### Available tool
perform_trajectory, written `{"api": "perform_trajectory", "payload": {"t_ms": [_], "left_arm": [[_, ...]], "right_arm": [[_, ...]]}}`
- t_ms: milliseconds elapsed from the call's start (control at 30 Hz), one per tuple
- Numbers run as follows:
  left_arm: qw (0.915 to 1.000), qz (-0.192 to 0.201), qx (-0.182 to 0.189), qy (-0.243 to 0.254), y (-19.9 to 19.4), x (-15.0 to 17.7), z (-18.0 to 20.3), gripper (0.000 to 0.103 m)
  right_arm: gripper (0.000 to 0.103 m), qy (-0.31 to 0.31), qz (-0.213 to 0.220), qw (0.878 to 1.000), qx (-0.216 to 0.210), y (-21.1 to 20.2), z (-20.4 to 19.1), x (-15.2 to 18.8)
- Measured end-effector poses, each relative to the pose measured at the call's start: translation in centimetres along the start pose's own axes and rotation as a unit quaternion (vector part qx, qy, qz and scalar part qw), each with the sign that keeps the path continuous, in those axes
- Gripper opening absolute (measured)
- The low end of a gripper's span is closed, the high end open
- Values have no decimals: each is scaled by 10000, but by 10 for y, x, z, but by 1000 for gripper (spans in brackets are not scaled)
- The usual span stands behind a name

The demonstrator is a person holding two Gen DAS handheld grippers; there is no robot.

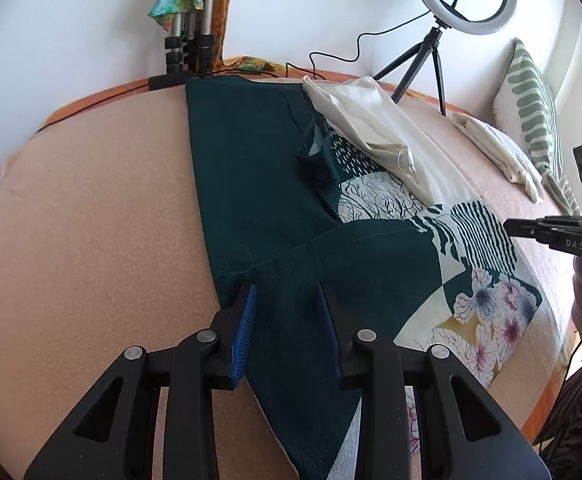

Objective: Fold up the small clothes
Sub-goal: 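Open both grippers and release the folded hem, then grasp the collar end of the folded shirt with both grippers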

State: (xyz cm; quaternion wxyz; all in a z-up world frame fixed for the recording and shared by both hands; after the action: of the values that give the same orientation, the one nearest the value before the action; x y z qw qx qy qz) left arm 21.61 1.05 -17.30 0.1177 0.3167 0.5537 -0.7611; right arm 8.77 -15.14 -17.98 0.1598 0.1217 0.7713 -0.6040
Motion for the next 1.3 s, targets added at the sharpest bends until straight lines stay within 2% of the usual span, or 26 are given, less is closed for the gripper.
{"api": "perform_trajectory", "payload": {"t_ms": [67,167,233,300,333,367,400,467,633,800,1133,1200,1300], "left_arm": [[9998,115,-15,-153,-6,-9,-7,29],[9992,284,-1,-289,-16,-24,-17,29],[9986,349,38,-398,-19,-35,-24,29],[9979,395,21,-509,-20,-47,-33,30],[9977,392,28,-545,-19,-53,-38,32],[9978,367,32,-560,-18,-60,-42,40],[9979,334,23,-548,-16,-68,-46,50],[9983,299,77,-504,-10,-82,-53,53],[9968,256,156,-739,16,-118,-79,53],[9942,293,297,-987,51,-139,-95,53],[9892,268,563,-1324,112,-166,-116,53],[9902,353,571,-1224,116,-173,-115,53],[9938,460,201,-990,114,-180,-115,53]], "right_arm": [[3,126,20,9998,-182,-6,3,-5],[3,62,226,9995,-194,-18,3,-15],[8,75,296,9992,-273,-22,3,-23],[24,103,344,9989,-304,-23,4,-32],[42,108,385,9987,-308,-23,6,-38],[55,98,459,9983,-331,-23,7,-45],[57,72,532,9980,-333,-24,8,-52],[58,-38,616,9974,-382,-22,9,-66],[58,-228,546,9967,-551,-4,17,-107],[58,54,478,9960,-747,29,39,-147],[58,422,633,9932,-878,95,64,-219],[57,491,645,9922,-950,106,66,-228],[56,517,703,9929,-808,112,68,-239]]}}
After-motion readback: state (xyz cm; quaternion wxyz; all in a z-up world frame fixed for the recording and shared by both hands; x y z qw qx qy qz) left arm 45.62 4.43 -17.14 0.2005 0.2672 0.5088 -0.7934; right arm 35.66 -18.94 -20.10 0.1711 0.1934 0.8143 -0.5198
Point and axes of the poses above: each gripper's, at about its wrist camera, not at the fingertips, and y roughly the way its jaws point, z to its right, x to its underside, the point moved 6 cm from there along y, roughly the way its jaws point, and after that the axes turned 1 degree about y, right-handed, at the moved point
